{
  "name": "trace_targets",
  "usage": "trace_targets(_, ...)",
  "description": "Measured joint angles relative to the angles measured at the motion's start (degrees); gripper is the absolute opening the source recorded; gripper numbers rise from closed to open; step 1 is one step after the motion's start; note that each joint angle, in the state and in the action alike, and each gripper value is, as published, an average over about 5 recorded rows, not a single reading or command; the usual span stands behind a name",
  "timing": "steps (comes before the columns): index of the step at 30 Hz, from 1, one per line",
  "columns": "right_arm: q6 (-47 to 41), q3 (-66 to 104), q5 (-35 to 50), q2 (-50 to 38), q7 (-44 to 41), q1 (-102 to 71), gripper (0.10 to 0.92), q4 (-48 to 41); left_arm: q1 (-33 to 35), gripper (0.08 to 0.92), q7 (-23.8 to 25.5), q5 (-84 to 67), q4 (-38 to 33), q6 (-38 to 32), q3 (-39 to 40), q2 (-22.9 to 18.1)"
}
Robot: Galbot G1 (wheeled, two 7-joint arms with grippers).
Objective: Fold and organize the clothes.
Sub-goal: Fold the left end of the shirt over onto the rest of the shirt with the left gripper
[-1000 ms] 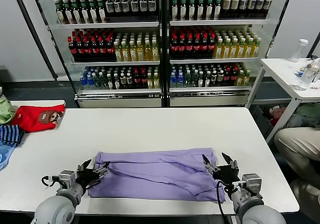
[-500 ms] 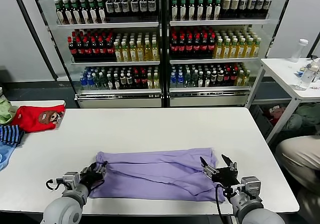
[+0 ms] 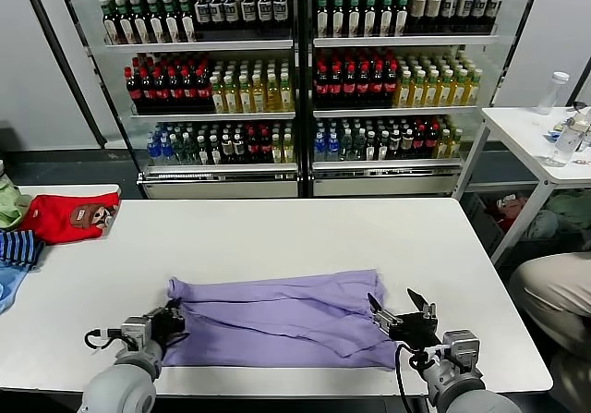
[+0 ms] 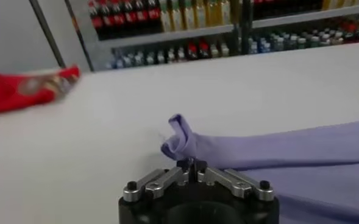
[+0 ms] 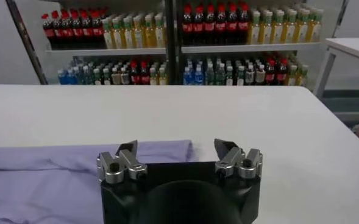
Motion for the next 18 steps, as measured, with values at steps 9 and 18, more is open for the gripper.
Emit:
trace_targets(9,0.0,-0.42,-0.27,0.11,-0.16,0.66,0.823,-0.29,1.59,0.109,2.0,6.78,0.25,0.11,-11.68,4.69)
trace_targets(18,0.0,-0.09,-0.92,0.2,-0.16,0.23,0.823,0.0,2.14,0.109,2.61,-1.01,-7.39,0.34,-14.72,5.68)
